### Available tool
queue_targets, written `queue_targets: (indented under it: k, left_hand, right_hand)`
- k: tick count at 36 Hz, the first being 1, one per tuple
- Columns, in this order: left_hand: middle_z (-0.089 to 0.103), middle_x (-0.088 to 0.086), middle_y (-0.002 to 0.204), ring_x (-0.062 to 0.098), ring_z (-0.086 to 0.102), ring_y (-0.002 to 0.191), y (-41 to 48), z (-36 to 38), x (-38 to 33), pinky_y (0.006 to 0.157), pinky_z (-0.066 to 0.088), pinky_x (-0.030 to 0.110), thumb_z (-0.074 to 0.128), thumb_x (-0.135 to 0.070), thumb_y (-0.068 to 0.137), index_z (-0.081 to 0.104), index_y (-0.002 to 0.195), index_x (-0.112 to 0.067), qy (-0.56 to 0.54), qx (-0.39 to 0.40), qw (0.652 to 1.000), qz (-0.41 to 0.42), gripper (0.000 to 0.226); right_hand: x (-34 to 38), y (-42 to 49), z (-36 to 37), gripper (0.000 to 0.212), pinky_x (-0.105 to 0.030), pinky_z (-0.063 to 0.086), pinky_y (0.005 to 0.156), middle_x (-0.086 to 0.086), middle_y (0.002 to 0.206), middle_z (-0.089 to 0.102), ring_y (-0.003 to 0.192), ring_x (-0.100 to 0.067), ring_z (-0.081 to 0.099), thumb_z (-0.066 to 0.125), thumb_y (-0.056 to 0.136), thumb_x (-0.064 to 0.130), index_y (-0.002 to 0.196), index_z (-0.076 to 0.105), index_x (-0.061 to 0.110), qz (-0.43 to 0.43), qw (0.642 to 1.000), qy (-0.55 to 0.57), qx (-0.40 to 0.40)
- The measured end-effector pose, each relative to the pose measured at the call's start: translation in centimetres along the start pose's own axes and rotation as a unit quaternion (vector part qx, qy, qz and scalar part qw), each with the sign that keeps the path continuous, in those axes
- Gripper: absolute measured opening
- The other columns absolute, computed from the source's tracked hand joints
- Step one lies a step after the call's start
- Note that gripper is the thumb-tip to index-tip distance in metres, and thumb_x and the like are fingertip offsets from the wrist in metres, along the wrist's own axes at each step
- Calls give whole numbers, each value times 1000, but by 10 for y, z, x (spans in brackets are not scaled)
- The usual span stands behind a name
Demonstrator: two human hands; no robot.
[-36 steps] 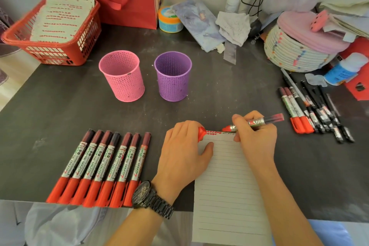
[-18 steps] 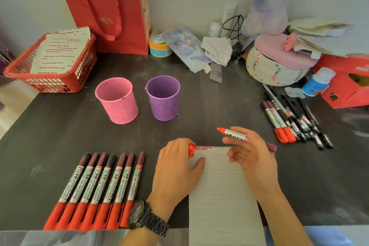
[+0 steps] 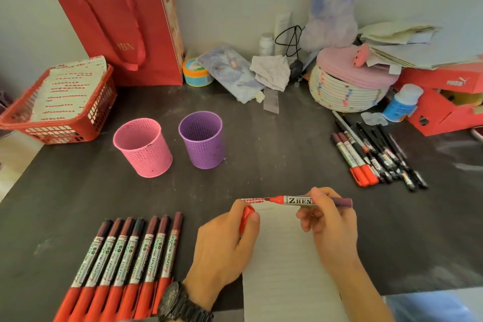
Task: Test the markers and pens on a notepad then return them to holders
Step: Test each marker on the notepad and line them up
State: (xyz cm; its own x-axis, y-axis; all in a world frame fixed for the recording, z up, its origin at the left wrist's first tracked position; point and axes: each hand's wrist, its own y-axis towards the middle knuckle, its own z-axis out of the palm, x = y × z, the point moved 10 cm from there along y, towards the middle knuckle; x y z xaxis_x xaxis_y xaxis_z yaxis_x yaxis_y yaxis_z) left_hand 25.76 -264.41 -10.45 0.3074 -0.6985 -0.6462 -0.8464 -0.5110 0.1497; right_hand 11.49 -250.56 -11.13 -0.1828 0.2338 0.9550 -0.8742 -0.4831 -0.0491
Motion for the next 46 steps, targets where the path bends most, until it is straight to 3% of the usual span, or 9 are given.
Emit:
queue_targets:
  k: [8, 13, 18, 23, 27, 33, 38, 42, 46]
  left_hand:
    - [46, -36, 120, -20, 42, 109, 3, 2, -3, 74, 37, -2, 15, -70, 97, 27, 144, -52, 48, 11, 999, 11, 52]
    - [48, -26, 139, -4, 46, 120, 2, 8, -6, 87, 38, 6, 13, -71, 96, 10, 150, -55, 61, 31, 997, 31, 57]
    - [53, -26, 128, -3, 52, 104, 2, 8, -7, 80, 46, 12, 14, -71, 94, 11, 148, -54, 57, 36, 997, 35, 56]
    - [59, -26, 108, -8, 54, 90, 0, 6, -4, 64, 39, 7, 22, -75, 91, 28, 119, -50, -1, 33, 999, 18, 38]
    - [58, -34, 109, -13, 54, 90, -2, -5, -12, 71, 37, 2, 35, -63, 97, 45, 112, -50, -93, 11, 995, 32, 22]
    - [64, -25, 110, 5, 64, 99, -11, -39, -26, 76, 48, 12, 46, -51, 99, 58, 112, -44, -179, -52, 981, 56, 19]
    - [65, -22, 105, 15, 63, 92, -13, -61, -34, 74, 51, 22, 47, -52, 96, 59, 111, -45, -159, -28, 984, 71, 20]
    - [65, -25, 100, 11, 63, 90, -9, -75, -39, 71, 47, 13, 47, -55, 95, 60, 110, -43, -127, 9, 987, 95, 23]
    - [64, -23, 91, 10, 60, 76, -7, -91, -51, 64, 41, 10, 53, -44, 97, 64, 107, -38, -110, -2, 985, 132, 16]
  right_hand:
    - [0, -1, 3, 26, -23, 41, 42, -11, 56, 62, 44, -16, 53, 67, 78, 43, 67, 68, 19, -8, 999, -30, 13]
    - [-1, -1, 6, 27, -22, 42, 42, -12, 57, 63, 45, -16, 53, 67, 78, 44, 68, 68, 19, -16, 998, -57, 22]
    - [-1, -3, 6, 27, -22, 43, 42, -14, 58, 65, 46, -16, 55, 67, 78, 44, 71, 69, 18, -22, 996, -78, 27]
    - [1, -4, 11, 28, -22, 42, 43, -14, 57, 64, 46, -17, 54, 68, 78, 42, 73, 70, 15, -14, 995, -83, 54]
    - [9, -8, 21, 25, -21, 43, 45, -12, 59, 65, 48, -16, 54, 74, 82, 40, 79, 76, 15, -17, 986, -134, 103]
    - [29, -22, 40, 22, -19, 40, 45, -9, 65, 69, 44, -12, 50, 76, 81, 43, 90, 82, 23, 2, 961, -191, 199]
    - [51, -40, 56, 26, -11, 40, 50, 8, 68, 69, 52, -3, 55, 62, 81, 54, 94, 78, 39, -39, 924, -302, 230]
    - [60, -55, 68, 31, -8, 40, 55, 30, 70, 64, 64, 2, 59, 52, 83, 58, 101, 73, 43, -76, 899, -365, 231]
    - [70, -64, 74, 36, -10, 36, 52, 26, 74, 67, 61, 0, 56, 48, 85, 61, 108, 71, 45, -98, 901, -364, 212]
